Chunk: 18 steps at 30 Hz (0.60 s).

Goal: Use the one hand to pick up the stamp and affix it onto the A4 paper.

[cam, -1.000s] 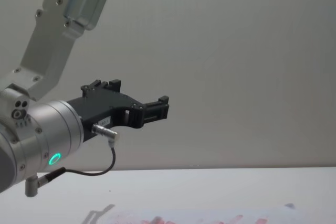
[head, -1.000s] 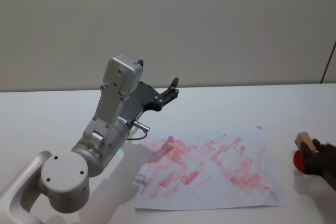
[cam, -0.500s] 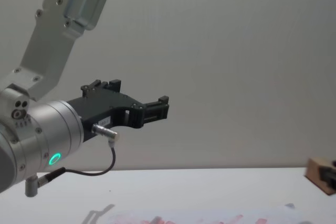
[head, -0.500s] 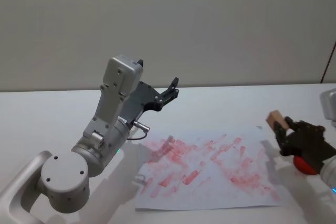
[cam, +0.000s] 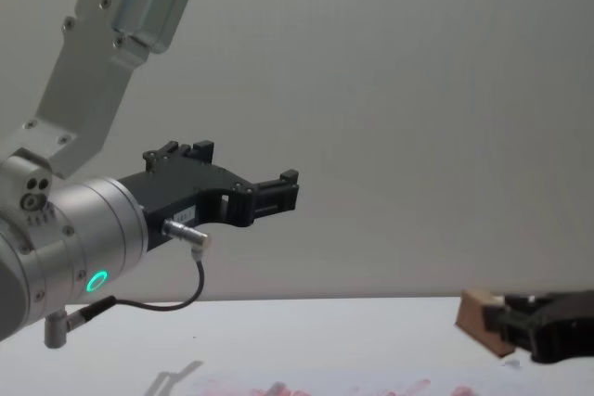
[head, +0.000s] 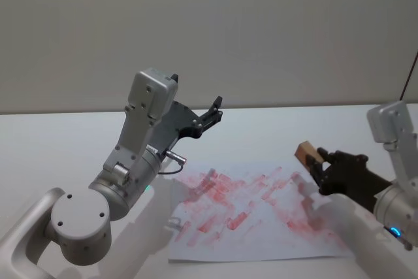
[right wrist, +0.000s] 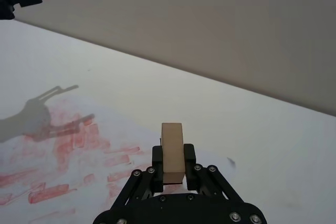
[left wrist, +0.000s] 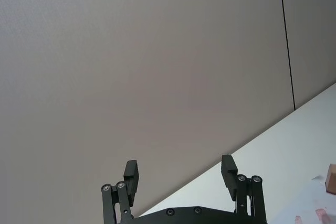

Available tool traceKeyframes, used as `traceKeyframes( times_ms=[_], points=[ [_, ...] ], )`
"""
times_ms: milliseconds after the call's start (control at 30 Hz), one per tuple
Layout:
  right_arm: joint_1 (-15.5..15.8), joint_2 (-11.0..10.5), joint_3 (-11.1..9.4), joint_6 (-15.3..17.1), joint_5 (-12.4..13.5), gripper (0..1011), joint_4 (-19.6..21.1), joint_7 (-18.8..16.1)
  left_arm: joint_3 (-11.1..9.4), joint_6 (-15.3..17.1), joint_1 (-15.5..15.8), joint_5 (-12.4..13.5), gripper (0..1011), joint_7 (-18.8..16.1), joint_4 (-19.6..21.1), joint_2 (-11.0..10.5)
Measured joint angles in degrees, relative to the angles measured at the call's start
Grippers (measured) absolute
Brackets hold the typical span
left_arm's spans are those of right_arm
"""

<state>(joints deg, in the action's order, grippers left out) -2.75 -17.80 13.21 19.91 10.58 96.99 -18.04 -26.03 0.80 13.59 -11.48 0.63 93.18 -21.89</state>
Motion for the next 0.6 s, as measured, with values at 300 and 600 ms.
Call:
traceKeyframes(
  times_ms=[300,600],
  points=[
    [-2.4,0.7,0.9,4.2,-1.1,216,-3.1,-5.1,0.0,0.0,0.0,0.0,1001,0.0,0.0,0.0],
    [-4.7,1.3,2.1,7.8,-3.6,214,-7.1,-9.3,0.0,0.0,0.0,0.0,1001,0.0,0.0,0.0]
  ],
)
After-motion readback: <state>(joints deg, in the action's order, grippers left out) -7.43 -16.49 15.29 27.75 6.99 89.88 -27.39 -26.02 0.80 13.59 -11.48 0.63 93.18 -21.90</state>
